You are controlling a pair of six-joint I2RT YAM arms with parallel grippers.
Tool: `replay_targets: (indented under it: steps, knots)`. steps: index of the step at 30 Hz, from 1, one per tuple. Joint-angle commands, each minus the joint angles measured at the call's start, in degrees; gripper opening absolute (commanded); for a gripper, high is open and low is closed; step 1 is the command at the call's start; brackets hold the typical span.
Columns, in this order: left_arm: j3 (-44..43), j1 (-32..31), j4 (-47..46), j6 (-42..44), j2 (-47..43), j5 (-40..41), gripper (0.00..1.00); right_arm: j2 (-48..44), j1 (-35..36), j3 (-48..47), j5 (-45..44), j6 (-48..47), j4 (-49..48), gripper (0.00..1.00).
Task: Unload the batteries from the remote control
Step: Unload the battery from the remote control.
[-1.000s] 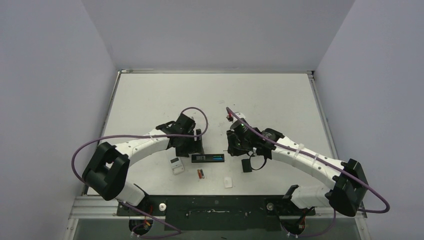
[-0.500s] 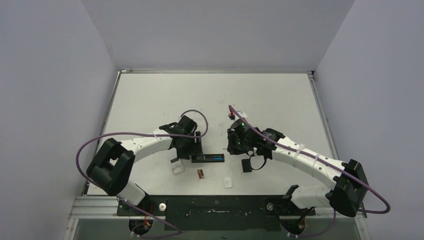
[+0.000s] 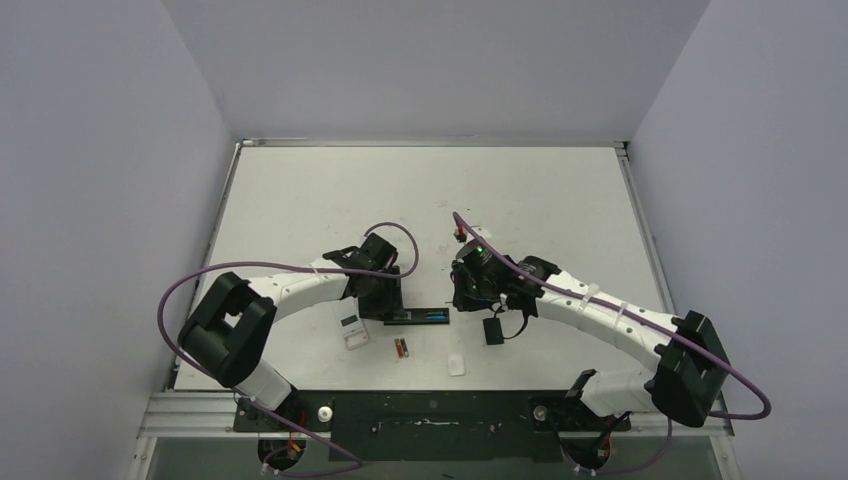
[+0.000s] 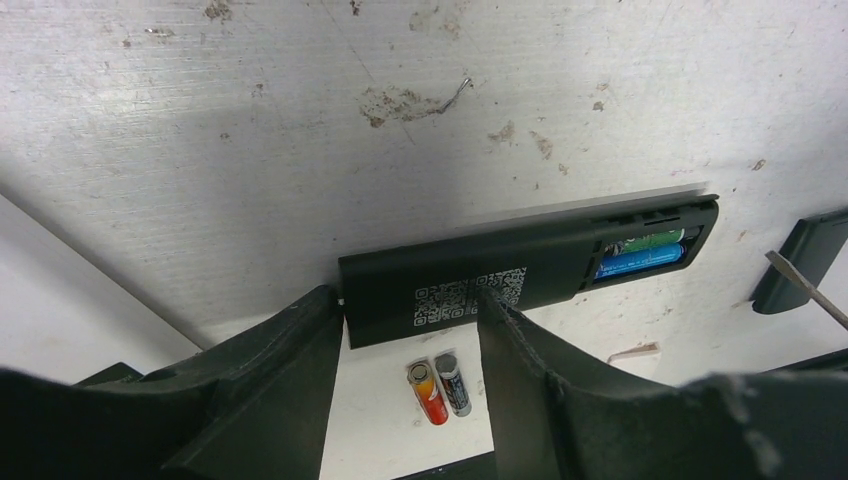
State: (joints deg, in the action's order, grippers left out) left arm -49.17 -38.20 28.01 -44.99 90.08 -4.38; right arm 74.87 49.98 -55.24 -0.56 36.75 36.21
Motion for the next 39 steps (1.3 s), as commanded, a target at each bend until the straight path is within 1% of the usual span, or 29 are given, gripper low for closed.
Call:
replay_targets:
  steps: [1, 3, 13, 30, 39]
  knots:
    - [-0.34, -0.39, -2.84, -1.18, 0.74, 0.44, 0.49, 0.78, 0.43, 0.68, 0.12, 0.81, -2.49, 0.05]
    - [-0.09, -0.39, -2.83, -1.20, 0.73, 0.75, 0.49, 0.73, 0.40, 1.03, 1.87, 1.08, -2.79, 0.05]
    - [1.69, -0.39, -2.92, -1.18, 0.85, 1.47, 0.49, 2.03, 0.39, 1.46, 3.59, 0.52, -2.16, 0.05]
    - [1.18, -0.39, -2.44, -1.02, 0.77, 1.72, 0.49, 5.26, 0.79, -0.57, -2.27, -0.29, 1.09, 0.05]
    - [0.74, -0.39, -2.26, -0.65, 0.91, 1.47, 0.49, 5.02, 1.09, -0.30, 0.13, -0.95, -0.47, 0.05]
